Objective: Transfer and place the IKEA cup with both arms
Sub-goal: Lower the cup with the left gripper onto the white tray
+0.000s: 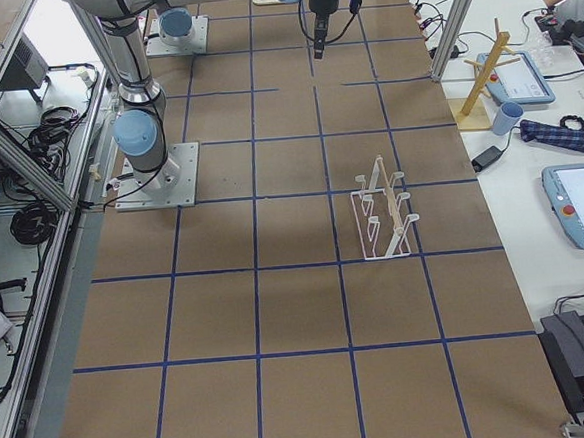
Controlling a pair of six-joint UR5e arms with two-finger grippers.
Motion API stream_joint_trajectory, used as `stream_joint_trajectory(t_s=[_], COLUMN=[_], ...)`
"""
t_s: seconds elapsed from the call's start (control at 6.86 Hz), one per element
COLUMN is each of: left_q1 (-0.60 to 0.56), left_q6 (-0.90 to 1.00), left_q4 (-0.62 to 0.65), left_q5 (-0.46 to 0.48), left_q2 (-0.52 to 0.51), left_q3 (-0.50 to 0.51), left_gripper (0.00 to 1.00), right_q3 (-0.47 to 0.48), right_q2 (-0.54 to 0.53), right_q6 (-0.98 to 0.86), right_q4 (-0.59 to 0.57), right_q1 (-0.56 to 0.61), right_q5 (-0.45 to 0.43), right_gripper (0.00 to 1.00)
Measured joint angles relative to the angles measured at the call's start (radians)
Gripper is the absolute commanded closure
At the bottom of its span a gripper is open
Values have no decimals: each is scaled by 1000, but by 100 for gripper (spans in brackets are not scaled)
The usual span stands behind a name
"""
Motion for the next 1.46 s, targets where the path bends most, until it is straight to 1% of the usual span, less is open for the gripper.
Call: stream_joint_trajectory(t_s=[0.15,0.29,0.44,0.73,1.02,1.46], left_q1=[30,75,120,181,222,268], left_q6=[138,273,390,544,616,706], left_q4=[-43,-57,-55,16,105,305], left_q5=[120,223,289,396,434,438], left_q2=[-1,-8,-23,-75,-136,-215], left_q3=[4,0,-3,-7,-17,-88], left_gripper=[100,100,100,100,100,100], right_q3=[2,3,3,4,7,11], right_q2=[-1,-1,0,-1,-2,-1], right_q6=[-14,-33,-53,-108,-125,-129], right_q4=[-5,-12,-19,-36,-39,-40], right_q1=[1,1,2,2,2,2], right_q5=[3,4,4,2,6,6], right_gripper=[0,0,0,0,0,0])
